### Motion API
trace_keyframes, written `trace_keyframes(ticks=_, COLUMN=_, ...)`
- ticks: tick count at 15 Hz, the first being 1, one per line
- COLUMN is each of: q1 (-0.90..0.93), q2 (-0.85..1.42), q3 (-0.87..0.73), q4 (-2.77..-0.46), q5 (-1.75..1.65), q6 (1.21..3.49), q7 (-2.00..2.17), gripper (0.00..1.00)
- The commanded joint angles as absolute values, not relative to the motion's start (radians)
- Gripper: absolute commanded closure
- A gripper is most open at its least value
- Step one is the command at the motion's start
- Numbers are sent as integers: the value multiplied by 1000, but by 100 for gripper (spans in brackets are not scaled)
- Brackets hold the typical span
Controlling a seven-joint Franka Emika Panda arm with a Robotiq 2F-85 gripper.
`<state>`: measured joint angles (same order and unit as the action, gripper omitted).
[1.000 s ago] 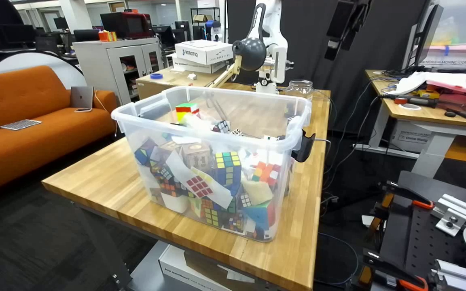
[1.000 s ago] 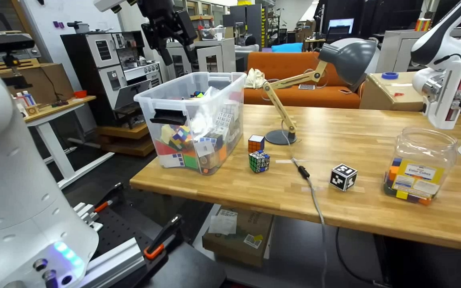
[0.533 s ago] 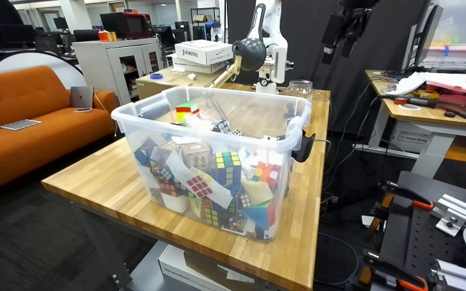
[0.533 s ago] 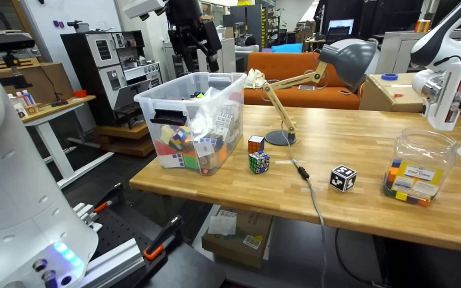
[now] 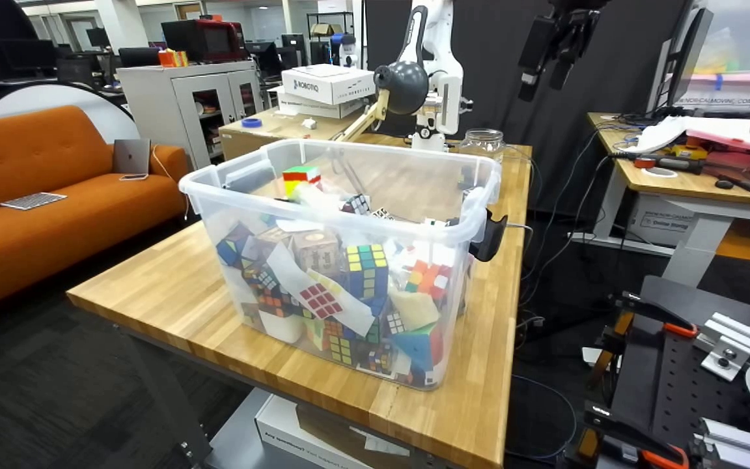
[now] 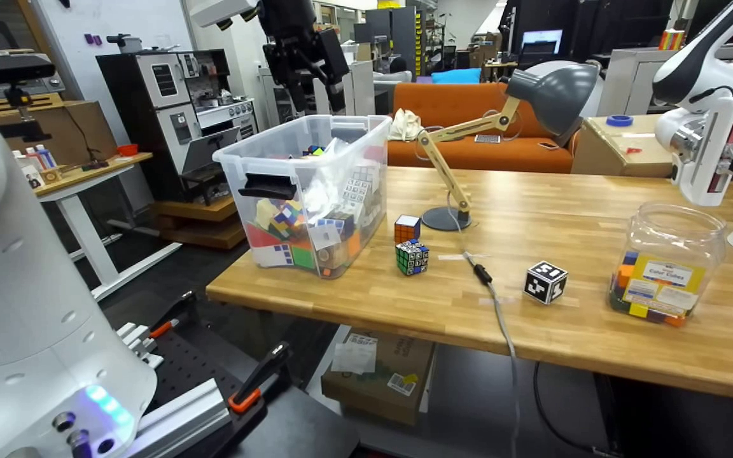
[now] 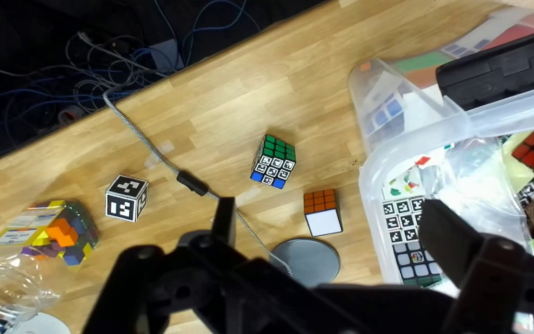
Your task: Turn on the desk lamp
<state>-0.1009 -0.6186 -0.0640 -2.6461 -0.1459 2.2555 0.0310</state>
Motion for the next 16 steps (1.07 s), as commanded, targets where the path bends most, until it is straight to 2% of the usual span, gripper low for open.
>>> trace_keyframes(ticks=1, q1=-109, q2=-613, q3=-59, q4=-2651, q5=-174, q6=2291, q7=-12, gripper=0)
trace_keyframes(ticks=6, q1=-138, q2=-478, q3=-73, q4=-2577, q5=-306, q6=2371, q7=-98, gripper=0)
trace_keyframes(ticks=10, q1=-128, q2=-285, q3=-126, q4=-2461, q5=-280, q6=2442, q7=-154, gripper=0)
trace_keyframes(ticks=11, q1=-134, q2=-371, q3=-108, q4=-2530, q5=-291, q6=2425, q7=-119, gripper=0)
trace_keyframes(ticks=16, q1=-133, q2=-360, q3=-107, q4=-2519, q5=-291, q6=2428, q7=-119, gripper=0)
